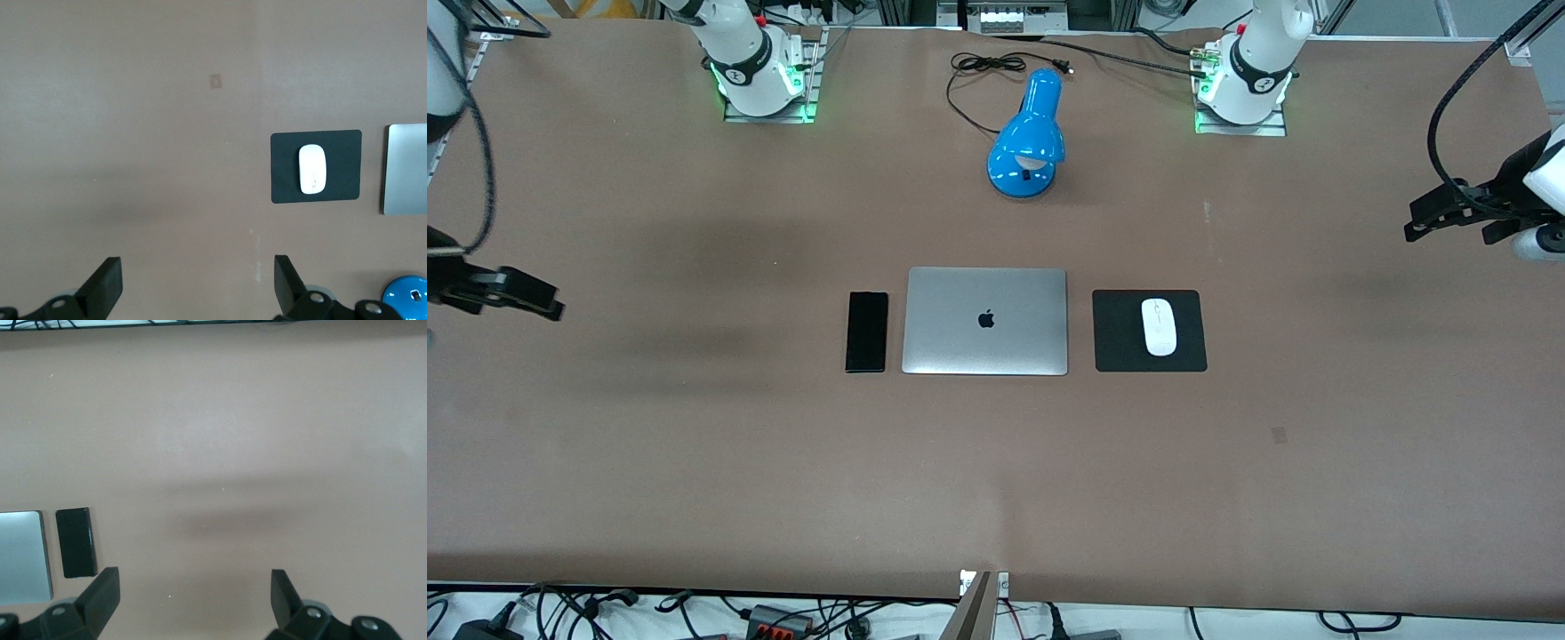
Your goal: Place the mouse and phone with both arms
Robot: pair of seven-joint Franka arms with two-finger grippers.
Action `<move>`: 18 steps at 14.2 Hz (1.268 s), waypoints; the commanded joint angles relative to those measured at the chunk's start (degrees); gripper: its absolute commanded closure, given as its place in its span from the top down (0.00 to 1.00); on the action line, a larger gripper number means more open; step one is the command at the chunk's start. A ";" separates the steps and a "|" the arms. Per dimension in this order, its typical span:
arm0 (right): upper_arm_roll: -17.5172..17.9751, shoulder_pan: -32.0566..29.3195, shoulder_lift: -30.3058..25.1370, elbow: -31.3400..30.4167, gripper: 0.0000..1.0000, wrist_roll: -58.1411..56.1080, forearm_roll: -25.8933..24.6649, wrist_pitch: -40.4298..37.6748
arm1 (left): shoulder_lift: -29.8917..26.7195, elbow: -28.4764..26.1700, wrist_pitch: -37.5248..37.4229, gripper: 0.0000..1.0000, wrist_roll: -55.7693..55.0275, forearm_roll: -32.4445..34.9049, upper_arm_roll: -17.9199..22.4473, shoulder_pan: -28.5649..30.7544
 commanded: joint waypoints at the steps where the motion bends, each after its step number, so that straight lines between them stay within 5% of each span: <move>1: 0.49 -1.04 -2.95 -2.76 1.00 -2.91 -0.36 -0.24 | 2.45 4.02 -2.53 1.00 1.51 -0.66 0.11 0.35; 3: 0.40 -0.95 -6.19 -7.04 1.00 -3.80 -0.54 1.07 | 2.45 3.68 -2.62 1.00 1.87 -1.19 0.11 0.62; 7: 0.40 -0.95 -17.70 -25.06 1.00 -3.98 -0.71 10.04 | 2.45 3.85 -2.53 1.00 3.98 -1.46 -0.06 0.09; 18: 0.40 -1.04 -19.30 -26.14 1.00 -4.42 -0.19 8.11 | 2.36 4.02 -3.58 1.00 3.98 -1.37 -0.59 0.00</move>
